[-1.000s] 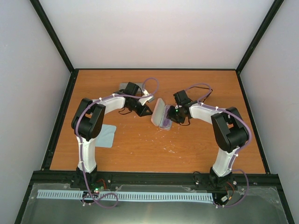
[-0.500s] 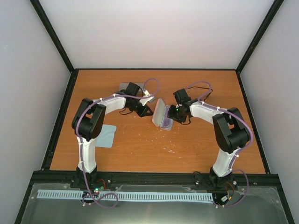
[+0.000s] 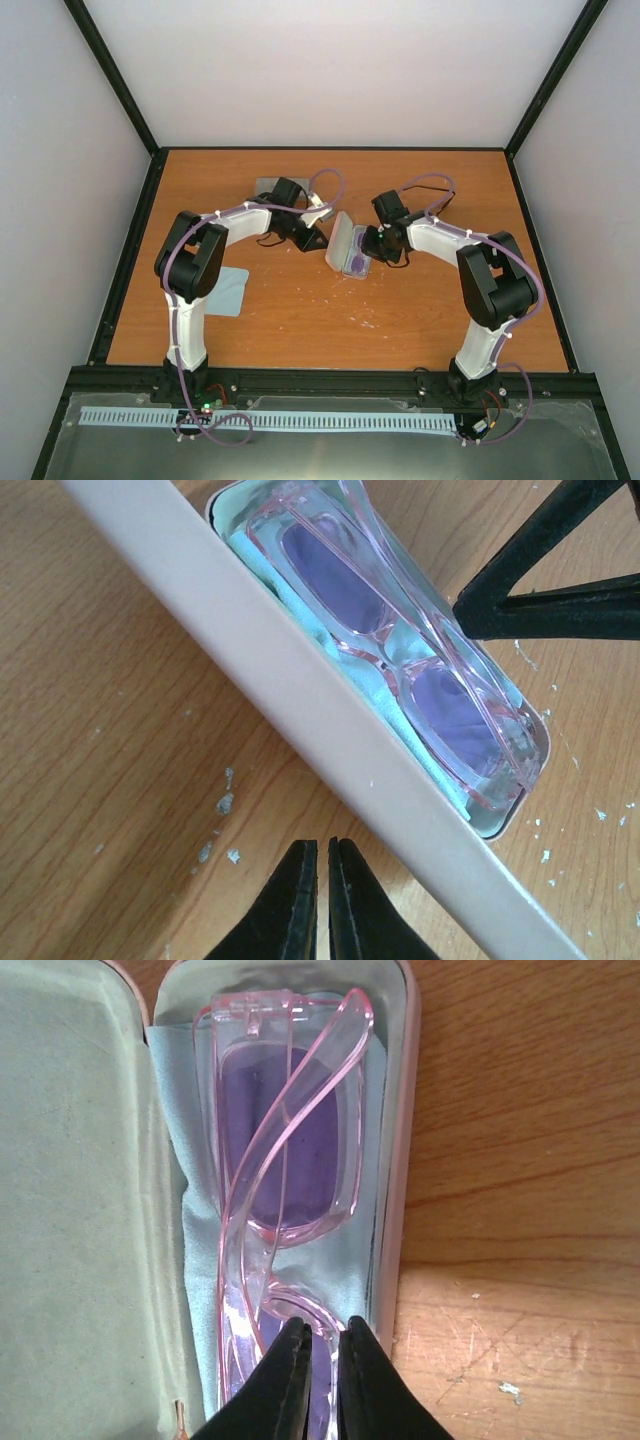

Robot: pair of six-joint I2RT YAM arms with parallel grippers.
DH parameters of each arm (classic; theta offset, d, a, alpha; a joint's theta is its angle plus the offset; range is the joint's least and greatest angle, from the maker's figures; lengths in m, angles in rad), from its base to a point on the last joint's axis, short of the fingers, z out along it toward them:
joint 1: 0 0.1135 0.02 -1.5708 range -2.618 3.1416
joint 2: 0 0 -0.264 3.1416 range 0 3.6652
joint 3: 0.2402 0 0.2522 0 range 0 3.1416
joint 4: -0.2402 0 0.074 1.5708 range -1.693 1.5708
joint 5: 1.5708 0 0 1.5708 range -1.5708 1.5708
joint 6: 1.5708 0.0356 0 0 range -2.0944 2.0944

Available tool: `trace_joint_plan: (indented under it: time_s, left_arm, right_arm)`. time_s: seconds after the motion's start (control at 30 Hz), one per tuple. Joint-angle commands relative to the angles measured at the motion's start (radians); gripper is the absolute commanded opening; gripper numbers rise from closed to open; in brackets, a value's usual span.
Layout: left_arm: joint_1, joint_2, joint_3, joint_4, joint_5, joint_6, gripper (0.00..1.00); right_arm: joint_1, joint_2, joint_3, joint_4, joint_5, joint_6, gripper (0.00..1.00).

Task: Organize the sunglasses
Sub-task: Place the sunglasses in the sunglasses case.

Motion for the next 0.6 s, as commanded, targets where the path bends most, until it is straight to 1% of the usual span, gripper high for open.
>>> trace_joint_plan:
  time_s: [0.0,0.23,0.33,0.57]
  left_arm:
    - [-0.014,-0.038,0.023,0.017,0.005,-0.010,0.08]
    - [-0.022,-0.038,0.027,0.017,0.003,-0.012,0.08]
    - [-0.024,-0.038,0.034,0.014,0.002,-0.012,0.08]
    - [-0.025,-0.037,0.046,0.010,-0.003,-0.010,0.08]
  right_arm:
    - [0.007,-0.015,-0.016,0.034,-0.029,0.012,0.11]
    - [0.013,0.013,-0.021,0.080,-0.067,0.019,0.11]
    - [0.013,0.001,-0.022,0.077,-0.059,0.021,0.12]
    - [-0.001,-0.098,-0.039,-0.005,0.015,0.005,0.20]
